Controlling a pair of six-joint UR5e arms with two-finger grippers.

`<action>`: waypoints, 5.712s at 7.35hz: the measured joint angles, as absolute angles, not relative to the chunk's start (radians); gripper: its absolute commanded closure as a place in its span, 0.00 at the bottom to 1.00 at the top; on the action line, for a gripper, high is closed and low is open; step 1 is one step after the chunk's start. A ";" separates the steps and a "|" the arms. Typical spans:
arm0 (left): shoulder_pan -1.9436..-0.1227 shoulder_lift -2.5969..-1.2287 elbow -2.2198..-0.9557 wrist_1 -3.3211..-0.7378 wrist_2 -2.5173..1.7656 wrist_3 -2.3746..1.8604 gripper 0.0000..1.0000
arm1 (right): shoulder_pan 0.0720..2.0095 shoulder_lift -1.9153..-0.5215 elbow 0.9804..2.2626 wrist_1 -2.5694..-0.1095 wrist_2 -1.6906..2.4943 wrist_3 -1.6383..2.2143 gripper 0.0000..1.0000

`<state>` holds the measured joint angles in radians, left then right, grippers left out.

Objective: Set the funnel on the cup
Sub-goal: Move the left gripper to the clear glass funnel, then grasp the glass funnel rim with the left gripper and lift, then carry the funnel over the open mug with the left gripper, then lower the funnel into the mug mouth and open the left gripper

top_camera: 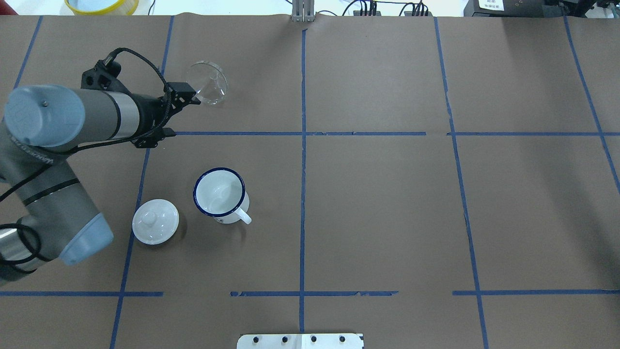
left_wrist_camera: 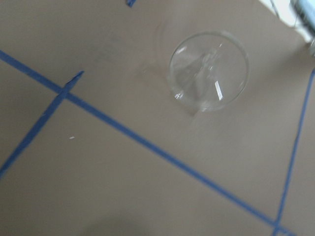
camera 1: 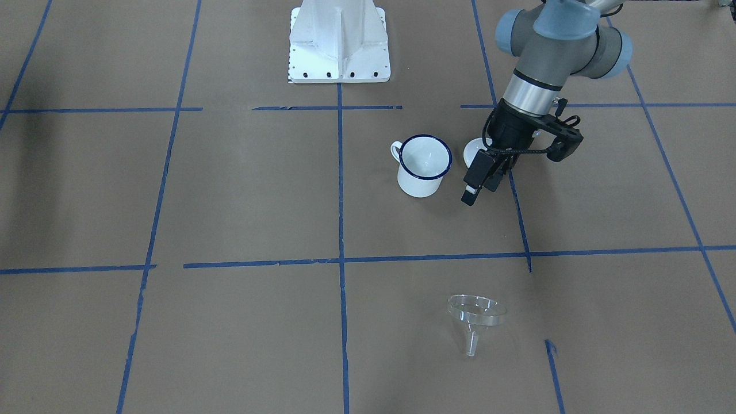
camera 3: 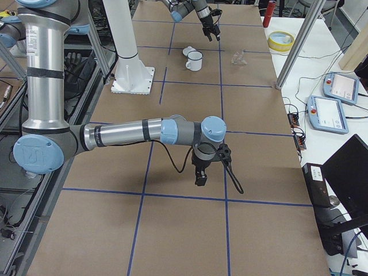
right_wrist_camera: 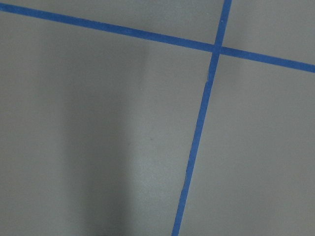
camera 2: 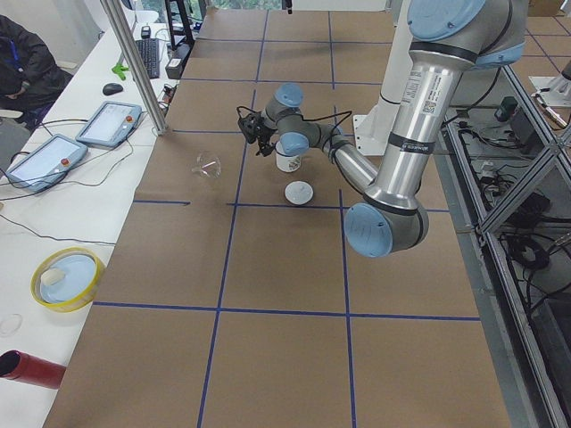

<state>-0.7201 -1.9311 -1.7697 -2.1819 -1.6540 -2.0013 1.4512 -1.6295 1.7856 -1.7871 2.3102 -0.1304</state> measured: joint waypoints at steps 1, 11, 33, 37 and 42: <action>-0.724 -1.998 -1.642 -2.252 -1.571 -2.141 0.00 | 1.451 -1.630 1.786 -1.787 2.310 -0.130 0.00; -0.752 -2.214 -1.180 -2.498 -1.362 -2.385 1.00 | 1.451 -1.631 1.787 -1.787 2.310 -0.130 0.00; -0.621 -2.399 -1.816 -1.029 -1.937 -1.614 1.00 | 1.451 -1.631 1.787 -1.788 2.310 -0.130 0.00; -0.597 -2.372 -1.734 -1.144 -1.934 -1.613 1.00 | 1.451 -1.631 1.787 -1.787 2.310 -0.130 0.00; -0.596 -2.369 -1.712 -1.166 -1.934 -1.589 0.70 | 1.451 -1.631 1.787 -1.787 2.310 -0.130 0.00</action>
